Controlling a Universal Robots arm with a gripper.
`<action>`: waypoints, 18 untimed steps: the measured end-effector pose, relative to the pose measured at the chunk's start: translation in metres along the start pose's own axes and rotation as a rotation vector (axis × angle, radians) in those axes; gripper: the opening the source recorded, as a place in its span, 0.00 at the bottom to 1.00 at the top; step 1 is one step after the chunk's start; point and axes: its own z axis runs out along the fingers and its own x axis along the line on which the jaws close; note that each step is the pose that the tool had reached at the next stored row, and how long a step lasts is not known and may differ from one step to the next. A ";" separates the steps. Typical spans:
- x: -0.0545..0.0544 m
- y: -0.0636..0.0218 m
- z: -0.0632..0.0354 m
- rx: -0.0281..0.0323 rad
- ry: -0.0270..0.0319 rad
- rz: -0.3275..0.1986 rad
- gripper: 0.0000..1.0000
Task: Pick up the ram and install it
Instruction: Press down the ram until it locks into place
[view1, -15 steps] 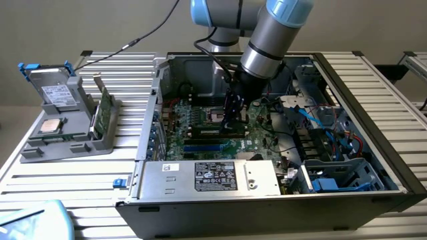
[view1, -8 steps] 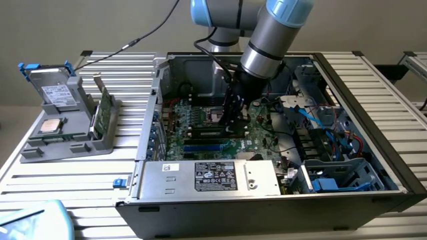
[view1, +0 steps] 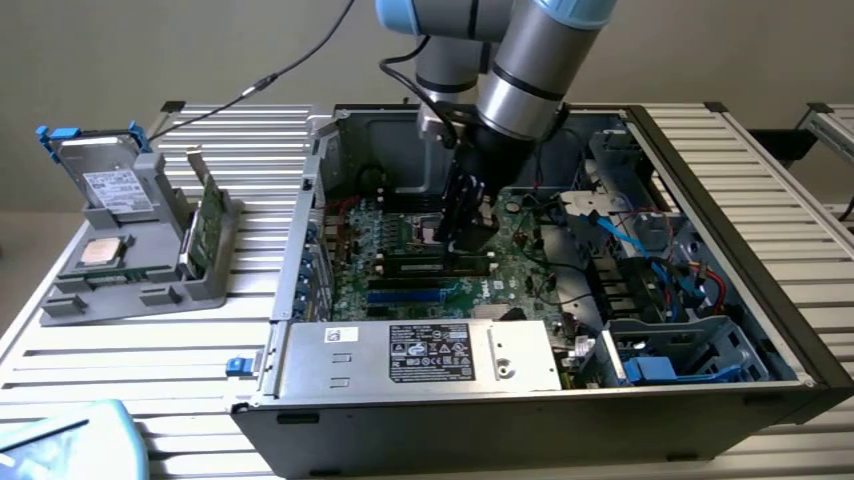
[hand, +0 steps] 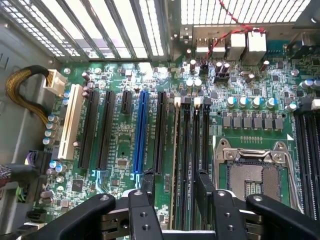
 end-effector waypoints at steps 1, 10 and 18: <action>0.000 0.0007 -0.0001 0.0138 0.0001 0.002 0.46; -0.001 0.0143 -0.0111 0.0805 0.0011 0.010 0.46; 0.000 0.0328 -0.0184 0.1212 0.0017 0.016 0.46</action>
